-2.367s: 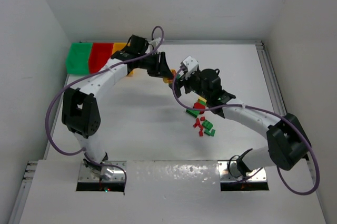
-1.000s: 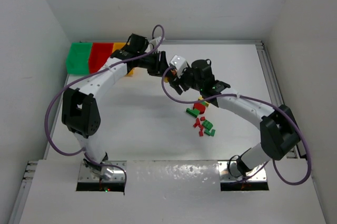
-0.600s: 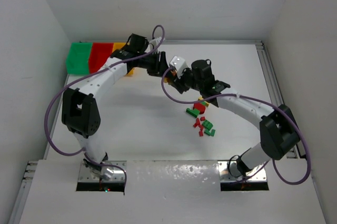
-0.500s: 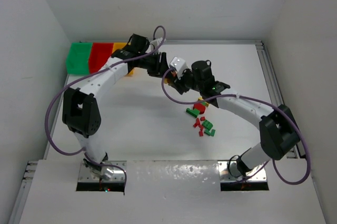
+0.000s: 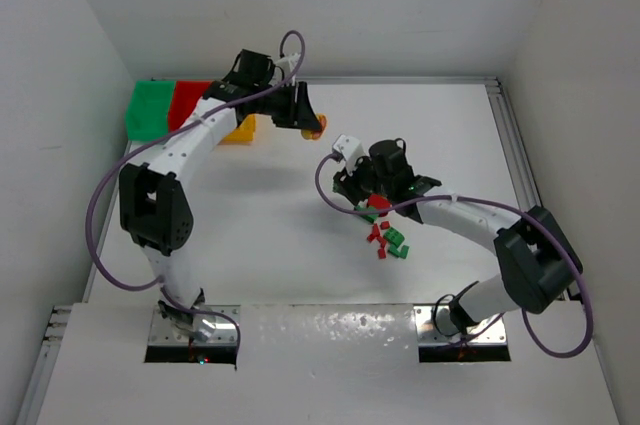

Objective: Sort the legos into containers by color

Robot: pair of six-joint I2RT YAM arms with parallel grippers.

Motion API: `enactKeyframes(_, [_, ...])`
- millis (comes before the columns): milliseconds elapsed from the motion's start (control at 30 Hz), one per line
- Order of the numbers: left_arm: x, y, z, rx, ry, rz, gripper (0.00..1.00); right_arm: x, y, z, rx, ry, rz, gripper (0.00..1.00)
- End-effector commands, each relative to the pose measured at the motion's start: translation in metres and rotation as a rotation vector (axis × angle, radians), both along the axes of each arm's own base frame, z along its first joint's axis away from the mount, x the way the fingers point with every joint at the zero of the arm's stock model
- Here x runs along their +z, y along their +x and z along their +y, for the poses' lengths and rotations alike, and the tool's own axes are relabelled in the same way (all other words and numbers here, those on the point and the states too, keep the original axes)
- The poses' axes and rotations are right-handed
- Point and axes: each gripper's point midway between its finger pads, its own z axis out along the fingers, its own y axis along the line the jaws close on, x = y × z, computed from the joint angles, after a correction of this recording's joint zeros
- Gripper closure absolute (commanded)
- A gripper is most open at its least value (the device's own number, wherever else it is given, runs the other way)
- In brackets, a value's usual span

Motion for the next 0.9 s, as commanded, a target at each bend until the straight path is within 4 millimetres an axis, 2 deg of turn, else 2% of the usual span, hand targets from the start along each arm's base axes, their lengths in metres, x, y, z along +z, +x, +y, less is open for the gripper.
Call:
enactKeyframes(0, [0.018, 0.008, 0.001, 0.006, -0.013, -0.078, 1.0, 0.013, 0.004, 0.004, -0.018, 0.039, -0.021, 1.0])
enactKeyframes(133, [0.013, 0.018, 0.01, 0.035, 0.024, -0.099, 1.0, 0.029, 0.012, 0.007, -0.041, 0.065, -0.048, 1.0])
enactKeyframes(200, [0.004, 0.038, 0.03, 0.102, 0.096, -0.132, 1.0, 0.04, 0.014, 0.007, -0.057, 0.095, -0.065, 1.0])
enactKeyframes(233, [0.009, 0.052, 0.041, 0.143, 0.137, -0.176, 1.0, 0.043, 0.014, 0.008, -0.057, 0.105, -0.072, 1.0])
enactKeyframes(300, [0.002, 0.082, 0.081, 0.253, 0.265, -0.242, 1.0, 0.053, 0.015, 0.009, -0.068, 0.14, -0.085, 1.0])
enactKeyframes(367, [0.006, 0.119, 0.145, 0.459, 0.414, -0.321, 1.0, 0.06, 0.014, 0.01, -0.069, 0.159, -0.099, 1.0])
enactKeyframes(433, [0.003, 0.137, 0.198, 0.586, 0.535, -0.365, 1.0, 0.063, 0.014, 0.01, -0.076, 0.175, -0.102, 1.0])
enactKeyframes(467, [0.005, 0.145, 0.212, 0.631, 0.563, -0.396, 1.0, 0.064, 0.014, 0.009, -0.079, 0.18, -0.103, 1.0])
enactKeyframes(500, [-0.001, 0.149, 0.223, 0.655, 0.603, -0.4, 1.0, 0.065, 0.013, 0.01, -0.081, 0.188, -0.101, 1.0])
enactKeyframes(567, [-0.005, 0.161, 0.232, 0.638, 0.656, -0.449, 1.0, 0.065, 0.014, 0.01, -0.085, 0.19, -0.099, 1.0])
enactKeyframes(600, [-0.018, 0.168, 0.234, 0.633, 0.679, -0.441, 1.0, 0.065, 0.015, 0.01, -0.089, 0.191, -0.098, 1.0])
enactKeyframes(633, [-0.024, 0.174, 0.235, 0.631, 0.694, -0.444, 1.0, 0.065, 0.016, 0.011, -0.092, 0.193, -0.097, 1.0])
enactKeyframes(667, [-0.046, 0.18, 0.238, 0.63, 0.722, -0.409, 1.0, 0.064, 0.017, 0.011, -0.098, 0.194, -0.092, 1.0])
enactKeyframes(700, [-0.042, 0.188, 0.238, 0.643, 0.715, -0.416, 1.0, 0.065, 0.018, 0.013, -0.097, 0.199, -0.088, 1.0])
enactKeyframes(733, [-0.047, 0.192, 0.239, 0.654, 0.712, -0.407, 1.0, 0.067, 0.02, 0.014, -0.101, 0.205, -0.09, 1.0])
enactKeyframes(767, [-0.059, 0.197, 0.239, 0.658, 0.717, -0.395, 1.0, 0.067, 0.02, 0.014, -0.103, 0.206, -0.089, 1.0])
enactKeyframes(800, [-0.061, 0.202, 0.238, 0.669, 0.707, -0.405, 1.0, 0.068, 0.02, 0.015, -0.101, 0.213, -0.09, 1.0])
enactKeyframes(833, [-0.077, 0.205, 0.24, 0.672, 0.723, -0.385, 1.0, 0.068, 0.02, 0.016, -0.1, 0.216, -0.088, 1.0])
enactKeyframes(867, [-0.081, 0.209, 0.241, 0.679, 0.727, -0.382, 0.96, 0.068, 0.02, 0.015, -0.101, 0.216, -0.088, 1.0])
